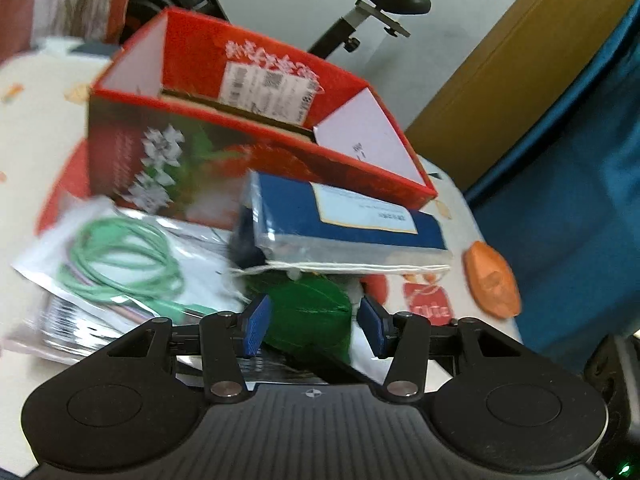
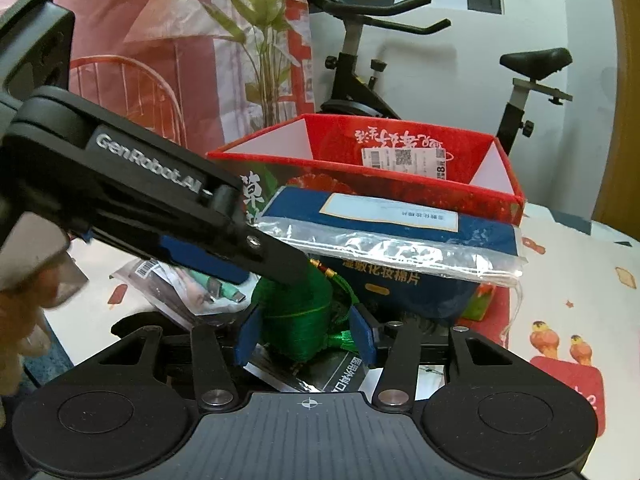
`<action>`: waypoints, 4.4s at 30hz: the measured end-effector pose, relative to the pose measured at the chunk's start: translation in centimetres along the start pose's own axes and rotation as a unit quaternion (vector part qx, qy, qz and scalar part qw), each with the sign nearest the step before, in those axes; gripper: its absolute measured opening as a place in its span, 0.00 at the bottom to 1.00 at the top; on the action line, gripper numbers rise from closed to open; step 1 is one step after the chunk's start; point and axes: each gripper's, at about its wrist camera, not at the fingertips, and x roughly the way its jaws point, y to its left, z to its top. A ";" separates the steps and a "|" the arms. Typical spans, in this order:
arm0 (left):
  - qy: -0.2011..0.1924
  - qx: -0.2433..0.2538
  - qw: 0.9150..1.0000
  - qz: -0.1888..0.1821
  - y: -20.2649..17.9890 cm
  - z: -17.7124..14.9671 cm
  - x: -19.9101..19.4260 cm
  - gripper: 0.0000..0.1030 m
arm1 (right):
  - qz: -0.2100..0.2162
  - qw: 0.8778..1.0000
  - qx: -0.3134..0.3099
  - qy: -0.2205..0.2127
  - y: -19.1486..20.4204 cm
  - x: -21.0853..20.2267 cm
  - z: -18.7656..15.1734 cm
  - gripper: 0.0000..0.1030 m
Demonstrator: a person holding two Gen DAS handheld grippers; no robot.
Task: Organize soft objects
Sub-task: 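Grasp the green knitted pouch with the left gripper while the right tool approaches, then lift the green pouch with the left gripper and drop it into the red box, then move the left tool back to the pile toward the black glove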
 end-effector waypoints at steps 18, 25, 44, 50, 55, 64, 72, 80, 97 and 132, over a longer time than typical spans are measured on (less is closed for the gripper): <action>-0.029 -0.036 0.998 -0.046 2.2 0.2 1.8 0.64 | 0.000 1.000 -0.010 0.000 -0.6 1.7 0.3 0.40; -0.043 -0.007 0.998 -0.045 1.6 -1.7 1.7 0.54 | 0.007 1.000 -0.017 -0.013 0.1 0.8 0.2 0.35; -0.127 -0.008 0.987 -0.093 -0.2 -3.8 -6.9 0.54 | -0.001 0.995 -0.062 -0.082 3.7 -5.9 3.1 0.35; -0.149 0.018 0.984 -0.097 -2.4 -3.1 -10.8 0.54 | -0.009 0.987 -0.100 -0.123 5.6 -9.3 4.4 0.35; -0.169 0.056 0.979 -0.095 -4.4 -2.0 -14.0 0.55 | -0.010 0.981 -0.130 -0.142 6.6 -12.0 7.1 0.35; -0.224 0.075 0.965 -0.118 -5.8 3.9 -16.4 0.56 | 0.005 0.970 -0.160 -0.180 5.4 -12.6 15.3 0.35; -0.227 0.093 0.964 -0.101 -6.0 10.9 -13.5 0.56 | -0.001 0.963 -0.186 -0.193 3.0 -8.1 20.8 0.36; -0.194 0.060 0.973 -0.107 -2.9 12.9 -9.9 0.56 | 0.008 0.968 -0.188 -0.166 0.9 -2.6 21.6 0.36; -0.087 0.018 0.995 -0.054 2.7 14.1 0.9 0.56 | 0.030 0.993 -0.100 -0.047 -3.7 9.3 17.9 0.36; -0.135 0.095 0.980 0.107 2.3 11.0 -5.7 0.71 | -0.073 0.994 0.066 -0.041 -7.4 3.2 14.0 0.52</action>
